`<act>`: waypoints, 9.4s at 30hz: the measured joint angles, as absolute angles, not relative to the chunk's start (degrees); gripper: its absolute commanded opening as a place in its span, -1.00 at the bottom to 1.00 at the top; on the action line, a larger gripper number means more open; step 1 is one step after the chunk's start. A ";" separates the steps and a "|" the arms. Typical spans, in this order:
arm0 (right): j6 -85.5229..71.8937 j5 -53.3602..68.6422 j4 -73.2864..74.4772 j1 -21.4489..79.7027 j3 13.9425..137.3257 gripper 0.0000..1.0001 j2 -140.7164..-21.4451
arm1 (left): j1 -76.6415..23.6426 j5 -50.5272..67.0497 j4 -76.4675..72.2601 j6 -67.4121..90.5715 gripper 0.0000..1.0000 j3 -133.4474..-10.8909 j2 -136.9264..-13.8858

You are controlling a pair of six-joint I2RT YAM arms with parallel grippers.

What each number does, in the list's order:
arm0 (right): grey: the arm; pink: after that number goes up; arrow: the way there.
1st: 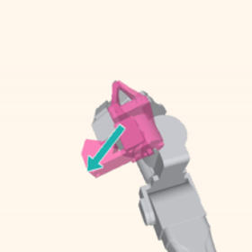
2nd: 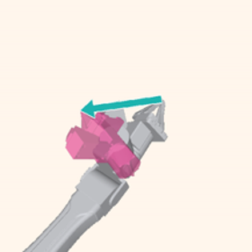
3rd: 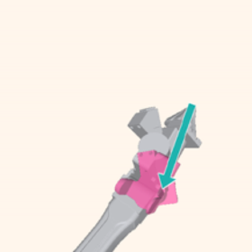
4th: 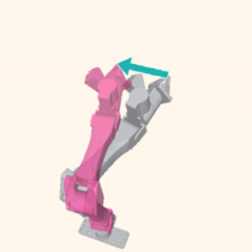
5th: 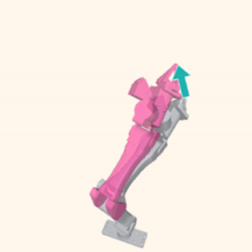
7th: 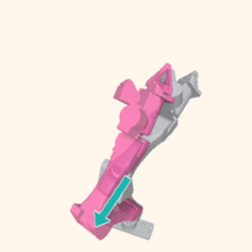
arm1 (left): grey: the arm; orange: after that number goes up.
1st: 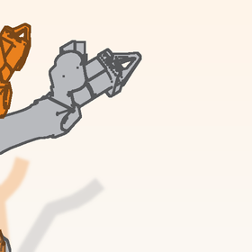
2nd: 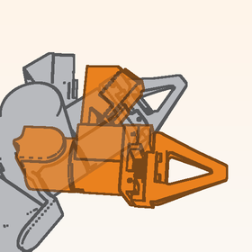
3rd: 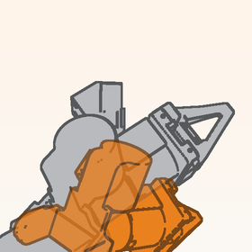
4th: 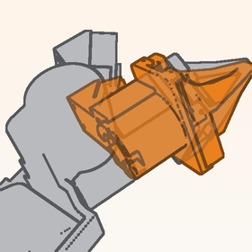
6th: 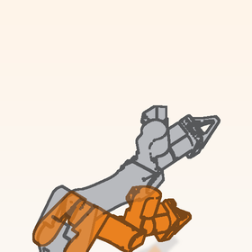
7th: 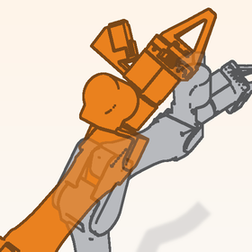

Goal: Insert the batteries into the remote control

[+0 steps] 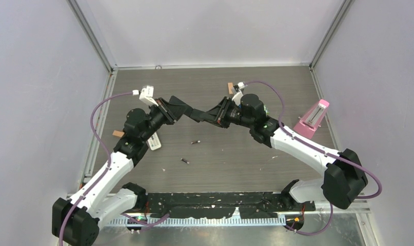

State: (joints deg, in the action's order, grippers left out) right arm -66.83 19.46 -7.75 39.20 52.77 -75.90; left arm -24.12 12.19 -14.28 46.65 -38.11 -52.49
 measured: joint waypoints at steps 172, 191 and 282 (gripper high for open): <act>-5.63 -1.76 11.27 61.17 66.11 -0.89 -65.08 | -20.38 53.34 -18.96 58.11 -1.00 -43.70 -58.28; -1.52 -3.25 16.19 61.95 68.05 -0.86 -65.10 | -16.38 59.22 -46.74 78.89 -1.00 -40.07 -66.02; -38.02 12.05 26.30 51.88 75.16 0.49 -73.56 | -15.51 55.05 -40.80 70.24 -1.00 -34.24 -54.98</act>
